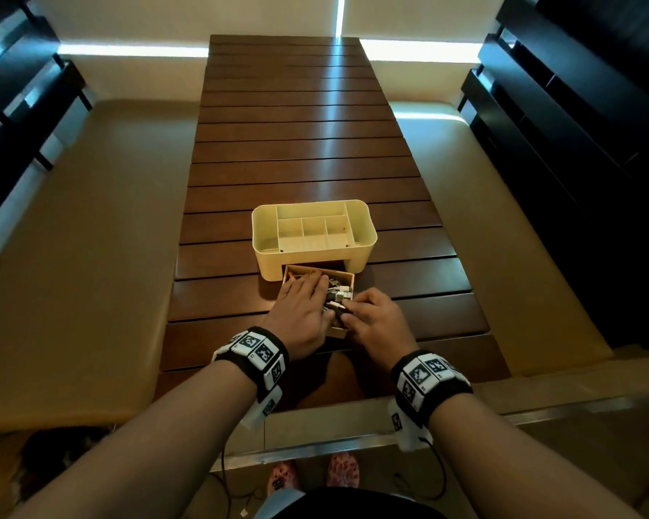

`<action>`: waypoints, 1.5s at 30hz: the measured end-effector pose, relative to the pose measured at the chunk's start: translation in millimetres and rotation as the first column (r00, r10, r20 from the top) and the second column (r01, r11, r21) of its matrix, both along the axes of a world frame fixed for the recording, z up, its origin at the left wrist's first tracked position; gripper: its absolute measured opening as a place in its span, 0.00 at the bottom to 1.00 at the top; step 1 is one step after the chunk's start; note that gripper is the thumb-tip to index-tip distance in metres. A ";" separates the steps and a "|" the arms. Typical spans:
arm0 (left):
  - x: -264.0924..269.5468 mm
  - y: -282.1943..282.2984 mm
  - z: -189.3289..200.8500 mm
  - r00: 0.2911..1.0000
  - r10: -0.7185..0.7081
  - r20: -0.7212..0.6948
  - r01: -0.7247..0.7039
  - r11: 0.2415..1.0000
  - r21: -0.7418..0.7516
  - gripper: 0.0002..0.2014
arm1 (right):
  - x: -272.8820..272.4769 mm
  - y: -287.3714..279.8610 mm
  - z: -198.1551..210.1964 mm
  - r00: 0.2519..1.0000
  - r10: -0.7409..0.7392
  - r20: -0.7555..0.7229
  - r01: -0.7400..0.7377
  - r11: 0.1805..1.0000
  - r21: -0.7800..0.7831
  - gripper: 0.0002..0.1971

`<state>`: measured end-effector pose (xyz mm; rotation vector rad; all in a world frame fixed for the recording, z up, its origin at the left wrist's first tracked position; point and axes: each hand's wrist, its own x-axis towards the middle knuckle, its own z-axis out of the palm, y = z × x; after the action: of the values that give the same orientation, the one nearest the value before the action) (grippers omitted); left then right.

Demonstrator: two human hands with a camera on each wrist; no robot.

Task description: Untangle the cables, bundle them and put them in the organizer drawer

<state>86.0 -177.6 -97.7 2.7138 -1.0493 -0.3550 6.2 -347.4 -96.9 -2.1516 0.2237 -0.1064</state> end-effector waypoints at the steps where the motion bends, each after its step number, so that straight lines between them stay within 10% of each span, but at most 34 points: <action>1: 0.8 1.3 -1.3 1.000 0.008 -0.024 -0.008 1.000 -0.018 0.34 | 4.4 1.3 -1.2 0.999 -0.029 -0.016 0.029 0.999 0.035 0.05; 10: -2.9 8.2 -4.6 0.998 -0.010 0.070 0.013 0.999 -0.049 0.28 | 25.6 22.2 -4.0 0.986 0.145 0.087 -0.080 0.854 -0.514 0.06; 17: 2.1 4.8 -4.7 0.995 0.011 0.102 -0.012 1.000 0.012 0.31 | 21.3 4.0 13.8 0.985 0.130 -0.110 -0.137 0.989 -0.059 0.09; 24: 4.9 4.7 -6.3 0.996 0.017 0.093 -0.018 1.000 0.016 0.34 | 17.2 3.0 16.5 0.963 0.135 -0.233 -0.119 0.990 0.080 0.13; 35: 1.9 9.8 -5.3 0.994 -0.008 0.112 0.008 1.000 0.000 0.33 | 12.0 15.9 -10.0 0.996 0.074 0.055 -0.048 0.924 -0.378 0.09; 39: 3.7 8.3 -5.5 0.992 -0.015 0.128 0.008 0.999 0.052 0.35 | 1.9 13.7 -7.6 0.991 -0.052 -0.121 0.074 0.980 0.183 0.14; 45: 2.5 9.5 -4.2 0.993 -0.029 0.118 0.025 0.999 0.029 0.35 | -1.6 14.7 -12.1 0.960 -0.255 -0.118 0.275 0.938 0.212 0.09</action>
<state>88.5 -168.1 -101.9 2.7770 -1.1206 -0.2163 4.7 -332.7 -109.0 -1.8903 0.5532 -0.1334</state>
